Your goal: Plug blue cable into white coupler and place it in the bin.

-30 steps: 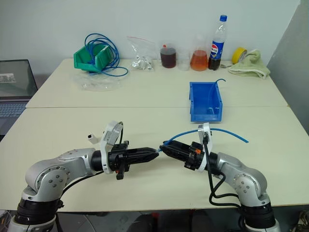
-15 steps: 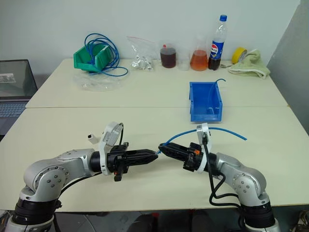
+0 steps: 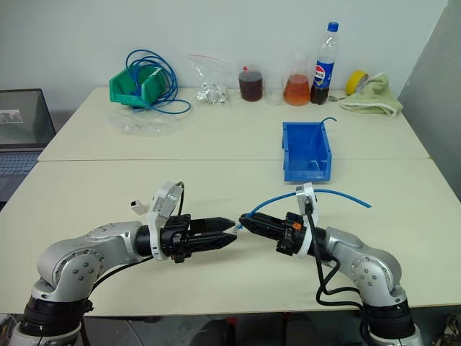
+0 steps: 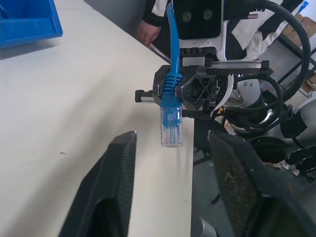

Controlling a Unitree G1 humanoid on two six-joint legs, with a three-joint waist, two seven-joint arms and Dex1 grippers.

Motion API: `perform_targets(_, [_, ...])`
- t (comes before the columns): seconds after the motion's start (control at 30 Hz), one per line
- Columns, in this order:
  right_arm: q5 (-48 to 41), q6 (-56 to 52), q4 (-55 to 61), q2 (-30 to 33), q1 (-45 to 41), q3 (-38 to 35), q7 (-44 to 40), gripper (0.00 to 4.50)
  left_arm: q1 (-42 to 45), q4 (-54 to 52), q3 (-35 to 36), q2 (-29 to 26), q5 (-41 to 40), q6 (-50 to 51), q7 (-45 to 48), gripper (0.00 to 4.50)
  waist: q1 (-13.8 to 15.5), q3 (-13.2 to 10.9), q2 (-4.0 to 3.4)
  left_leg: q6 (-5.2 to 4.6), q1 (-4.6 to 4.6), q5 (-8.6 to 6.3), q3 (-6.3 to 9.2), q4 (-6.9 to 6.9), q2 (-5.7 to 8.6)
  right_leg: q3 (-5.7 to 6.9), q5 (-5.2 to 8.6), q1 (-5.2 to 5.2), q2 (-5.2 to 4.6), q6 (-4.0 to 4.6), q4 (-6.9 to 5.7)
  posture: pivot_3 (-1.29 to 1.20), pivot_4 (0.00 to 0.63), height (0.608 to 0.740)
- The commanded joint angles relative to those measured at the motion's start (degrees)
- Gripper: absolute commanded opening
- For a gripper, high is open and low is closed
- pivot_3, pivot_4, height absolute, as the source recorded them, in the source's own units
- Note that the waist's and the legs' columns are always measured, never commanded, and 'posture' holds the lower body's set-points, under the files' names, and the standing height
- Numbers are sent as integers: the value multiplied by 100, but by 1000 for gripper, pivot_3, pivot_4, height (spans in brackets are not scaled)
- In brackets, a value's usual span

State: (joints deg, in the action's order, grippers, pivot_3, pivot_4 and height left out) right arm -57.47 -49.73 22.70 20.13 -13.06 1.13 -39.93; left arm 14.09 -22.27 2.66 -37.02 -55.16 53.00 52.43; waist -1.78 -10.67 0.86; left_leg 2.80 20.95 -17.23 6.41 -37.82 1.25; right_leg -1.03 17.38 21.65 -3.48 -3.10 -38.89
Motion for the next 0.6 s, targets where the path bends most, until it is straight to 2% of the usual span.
perform_targets(0.03, [-58, 91, 28, 103, -127, -162, -97, 125, -116, -196, 161, -135, 195, -296, -2, 3553, -1, 0, 0, 0, 0, 0, -1, 0, 0, -1, 0, 0, 0, 0, 0, 0, 150, 740])
perform_targets(0.2, [46, 197, -124, 309, -188, -275, -186, 125, -381, -296, 293, -98, 665, -791, -331, 4493, 3, 0, 0, 0, 0, 0, -2, 1, 0, -2, 0, 1, 0, 0, 1, 0, 150, 740])
perform_targets(0.4, [259, 336, -272, 566, -151, -335, -376, 124, -1063, -715, 536, 286, 1513, -1687, -1218, 4500, 4, 0, 0, 0, 2, -1, -6, 2, 0, -9, 0, 2, -2, 0, 5, 0, 150, 740])
perform_targets(0.6, [662, 629, -351, 650, -156, -152, -594, 116, -2374, -1104, 674, 1373, 3199, -3294, -2812, 4500, 16, -1, 0, 0, 7, -1, -12, 8, -3, -16, -1, 6, -10, -1, 14, 0, 150, 740])
